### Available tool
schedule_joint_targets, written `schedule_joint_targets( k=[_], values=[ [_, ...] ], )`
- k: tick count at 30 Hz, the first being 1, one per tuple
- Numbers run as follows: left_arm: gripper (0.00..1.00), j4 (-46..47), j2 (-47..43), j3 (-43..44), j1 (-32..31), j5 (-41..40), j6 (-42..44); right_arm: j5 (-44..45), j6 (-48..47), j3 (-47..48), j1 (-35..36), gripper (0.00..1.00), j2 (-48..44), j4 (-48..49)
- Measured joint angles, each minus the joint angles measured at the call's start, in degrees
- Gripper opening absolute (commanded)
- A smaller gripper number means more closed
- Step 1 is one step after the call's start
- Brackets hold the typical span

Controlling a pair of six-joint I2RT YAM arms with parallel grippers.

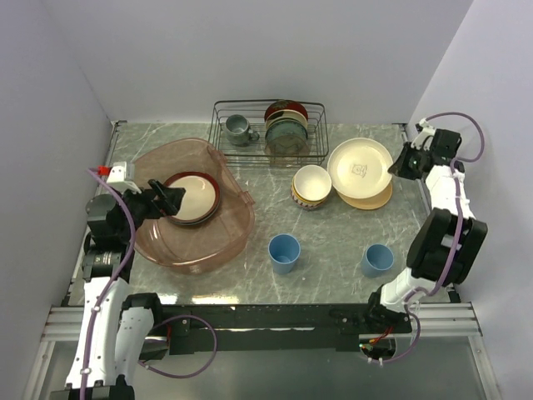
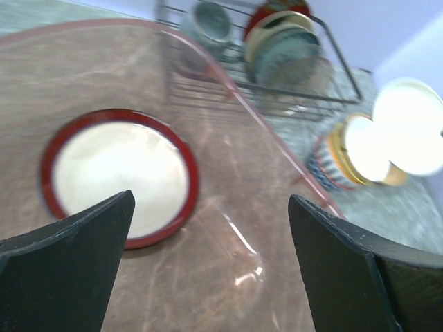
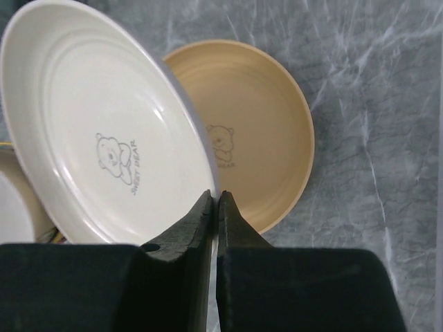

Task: Place the mixed dishes into the plastic bin
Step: Pick up the plate at the center of the board.

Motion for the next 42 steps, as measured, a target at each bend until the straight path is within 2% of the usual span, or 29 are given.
schedule_joint_targets(
  k=[6,11,22,32,37,42],
  values=[
    [0.99,2.2,1.9,-0.5,0.0,8.0,-3.0,-4.4,0.8,-2.3,-0.8,0.0,-6.7,1.0],
    [0.99,3.4,1.4,-0.9,-0.1,13.0,-9.0,-9.2,1.7,-4.1,-0.7,0.0,-10.9,0.2],
    [0.99,5.8,0.6,-0.8,-4.7,15.4,-19.2,-14.4,2.2,-5.6,-0.7,0.0,-19.9,-1.6],
    [0.99,8.4,2.0,-0.7,-19.0,8.3,-25.0,-15.2,-0.7,-7.5,2.1,0.0,-22.1,-5.1],
    [0.99,8.3,6.4,1.0,-28.1,0.8,-25.6,-14.8,-2.7,-8.3,6.9,0.0,-24.3,-6.1],
    [0.99,6.5,13.6,6.3,-40.0,-9.6,-25.1,-14.7,-4.9,-8.3,12.3,0.0,-25.6,-7.2]
  ],
)
